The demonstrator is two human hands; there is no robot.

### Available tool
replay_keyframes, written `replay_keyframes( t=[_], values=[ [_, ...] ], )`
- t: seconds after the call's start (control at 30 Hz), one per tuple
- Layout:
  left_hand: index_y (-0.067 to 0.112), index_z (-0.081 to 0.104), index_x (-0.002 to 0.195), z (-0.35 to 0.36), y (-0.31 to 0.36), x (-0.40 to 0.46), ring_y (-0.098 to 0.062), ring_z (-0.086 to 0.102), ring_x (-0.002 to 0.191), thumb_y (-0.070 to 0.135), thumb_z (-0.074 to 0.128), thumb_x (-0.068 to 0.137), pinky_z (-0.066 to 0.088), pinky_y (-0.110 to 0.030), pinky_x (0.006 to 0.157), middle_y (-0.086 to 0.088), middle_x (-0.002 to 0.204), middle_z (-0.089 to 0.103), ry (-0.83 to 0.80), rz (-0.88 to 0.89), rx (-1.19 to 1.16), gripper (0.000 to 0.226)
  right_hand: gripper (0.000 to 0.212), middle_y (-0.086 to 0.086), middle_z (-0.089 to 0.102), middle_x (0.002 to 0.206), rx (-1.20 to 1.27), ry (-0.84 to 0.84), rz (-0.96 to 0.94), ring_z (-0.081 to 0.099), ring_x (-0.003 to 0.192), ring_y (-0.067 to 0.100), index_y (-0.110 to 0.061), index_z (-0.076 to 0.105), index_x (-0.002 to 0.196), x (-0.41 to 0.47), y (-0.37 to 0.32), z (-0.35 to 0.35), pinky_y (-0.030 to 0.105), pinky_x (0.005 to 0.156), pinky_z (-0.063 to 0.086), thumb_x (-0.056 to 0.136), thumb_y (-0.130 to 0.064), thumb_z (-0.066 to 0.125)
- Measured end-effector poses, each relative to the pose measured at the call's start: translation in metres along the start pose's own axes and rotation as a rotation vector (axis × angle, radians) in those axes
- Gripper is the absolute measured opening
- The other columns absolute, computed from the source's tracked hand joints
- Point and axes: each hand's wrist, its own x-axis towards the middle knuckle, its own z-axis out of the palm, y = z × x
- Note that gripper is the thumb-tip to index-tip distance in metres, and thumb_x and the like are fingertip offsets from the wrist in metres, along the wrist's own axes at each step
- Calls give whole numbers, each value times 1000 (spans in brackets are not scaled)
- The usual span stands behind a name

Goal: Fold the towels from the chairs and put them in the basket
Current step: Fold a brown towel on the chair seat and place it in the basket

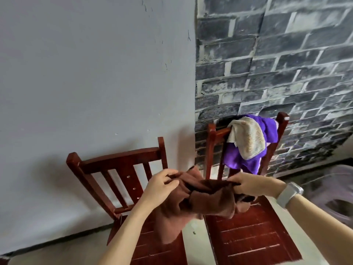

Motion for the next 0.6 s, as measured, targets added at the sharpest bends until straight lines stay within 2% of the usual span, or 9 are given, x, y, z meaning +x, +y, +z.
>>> replay_keyframes(
  t=[0.03, 0.07, 0.13, 0.2, 0.3, 0.4, 0.5, 0.57, 0.6],
  values=[
    [28, 59, 113, 3, 2, -4, -2, 57, 98, 21, 58, 87, 40, -5, 75, 15, 103, 61, -8, 18, 73, 27, 13, 5, 55, 77, -17, -35, 14, 50, 73, 14, 3, 62, 86, -9, 10, 2, 24, 66, 42, 85, -3, 50],
    [28, 61, 109, 6, 5, -7, -1, 55, 95, 22, 57, 88, 38, -3, 73, 16, 100, 60, 21, 33, 121, 22, 11, 2, 55, 74, 8, 13, 13, 50, 71, 14, -1, 62, 82, -18, 17, 3, 21, 63, 40, 85, -6, 53],
    [25, 63, 97, 12, 13, -11, 1, 53, 89, 19, 55, 89, 36, -3, 70, 17, 90, 60, 153, 52, 154, 13, 7, -3, 56, 70, 124, 259, 25, 51, 68, 12, -7, 64, 80, -34, 31, 5, 20, 62, 38, 85, -10, 60],
    [19, 63, 95, 16, 20, -10, -3, 53, 89, 16, 53, 90, 37, -12, 75, 12, 90, 60, 278, 47, 122, 11, 6, -4, 59, 72, 192, 483, 80, 54, 72, 13, -7, 67, 86, -45, 47, 8, 23, 64, 37, 83, -11, 63],
    [18, 58, 96, 21, 32, -6, -8, 52, 92, 16, 50, 92, 36, -21, 80, 7, 94, 58, 329, 37, 13, 9, 9, 0, 60, 75, 211, 660, 196, 55, 77, 17, -9, 68, 88, -59, 66, 17, 25, 66, 34, 82, -12, 63],
    [18, 57, 93, 27, 43, -2, -12, 53, 92, 16, 48, 94, 38, -25, 82, 5, 92, 58, 230, -13, -118, 9, 13, 4, 63, 81, 254, 765, 252, 59, 83, 24, -10, 68, 93, -69, 75, 20, 26, 66, 34, 82, -13, 63],
    [14, 56, 80, 31, 54, 0, -18, 55, 79, 3, 46, 91, 43, -29, 74, -6, 80, 57, 93, -88, -497, 18, 22, 14, 59, 94, 152, 933, 276, 55, 96, 34, -12, 67, 105, -74, 78, 20, 36, 80, 45, 84, -16, 61],
    [7, 58, 82, 33, 55, 0, -21, 58, 78, -1, 45, 88, 46, -31, 72, -13, 82, 58, 9, -227, -694, 16, 26, 12, 54, 94, 76, 1003, 288, 56, 95, 35, -20, 64, 113, -77, 71, 19, 38, 78, 46, 89, -21, 56],
    [2, 62, 88, 33, 53, 0, -25, 61, 86, 5, 46, 89, 48, -34, 80, -18, 91, 62, -64, -328, -751, 16, 27, 9, 55, 93, 46, 1009, 306, 58, 92, 34, -25, 62, 116, -78, 65, 19, 36, 73, 46, 91, -25, 51]
  ],
)
